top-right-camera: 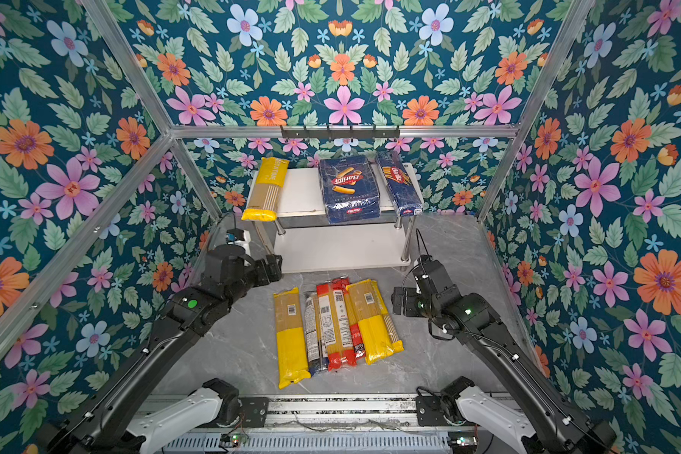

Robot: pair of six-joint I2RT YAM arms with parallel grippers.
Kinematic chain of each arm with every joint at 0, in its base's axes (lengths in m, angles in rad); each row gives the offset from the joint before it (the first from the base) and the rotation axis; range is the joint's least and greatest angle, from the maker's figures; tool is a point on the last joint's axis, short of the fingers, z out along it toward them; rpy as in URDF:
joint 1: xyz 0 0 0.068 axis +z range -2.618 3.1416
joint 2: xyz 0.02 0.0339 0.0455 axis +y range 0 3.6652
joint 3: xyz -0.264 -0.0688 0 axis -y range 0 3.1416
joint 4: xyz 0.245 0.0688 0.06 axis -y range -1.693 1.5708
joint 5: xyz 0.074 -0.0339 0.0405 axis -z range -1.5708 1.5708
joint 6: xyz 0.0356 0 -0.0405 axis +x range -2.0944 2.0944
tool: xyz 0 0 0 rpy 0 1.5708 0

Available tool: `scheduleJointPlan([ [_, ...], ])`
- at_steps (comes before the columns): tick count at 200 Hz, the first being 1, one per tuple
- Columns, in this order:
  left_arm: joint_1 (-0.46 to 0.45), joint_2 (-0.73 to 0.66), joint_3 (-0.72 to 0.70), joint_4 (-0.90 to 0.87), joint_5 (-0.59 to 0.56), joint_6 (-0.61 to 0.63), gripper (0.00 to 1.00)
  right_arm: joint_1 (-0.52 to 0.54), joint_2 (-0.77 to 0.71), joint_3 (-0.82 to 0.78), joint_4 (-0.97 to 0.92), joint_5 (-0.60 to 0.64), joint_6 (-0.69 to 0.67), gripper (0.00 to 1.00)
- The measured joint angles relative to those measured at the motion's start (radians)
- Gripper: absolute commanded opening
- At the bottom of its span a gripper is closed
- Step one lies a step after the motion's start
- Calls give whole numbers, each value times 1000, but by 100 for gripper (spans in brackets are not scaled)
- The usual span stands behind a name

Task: Arrange pasta packages on shelves
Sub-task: Pick up the pasta bag from the bottom-center of the table.

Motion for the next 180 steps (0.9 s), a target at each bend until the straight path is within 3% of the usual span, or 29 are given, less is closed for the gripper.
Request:
scheduleJointPlan([
  [37,-74,8,-179,4,5,-90,94,0,-10,-26,0,-8,11,99],
  [87,-101,38,-388,48,84,-211,95,0,-27,-26,0,0,14,99],
  [180,-196,135,-461,66,158,-311,95,0,-63,-95,12,-1,11,99],
])
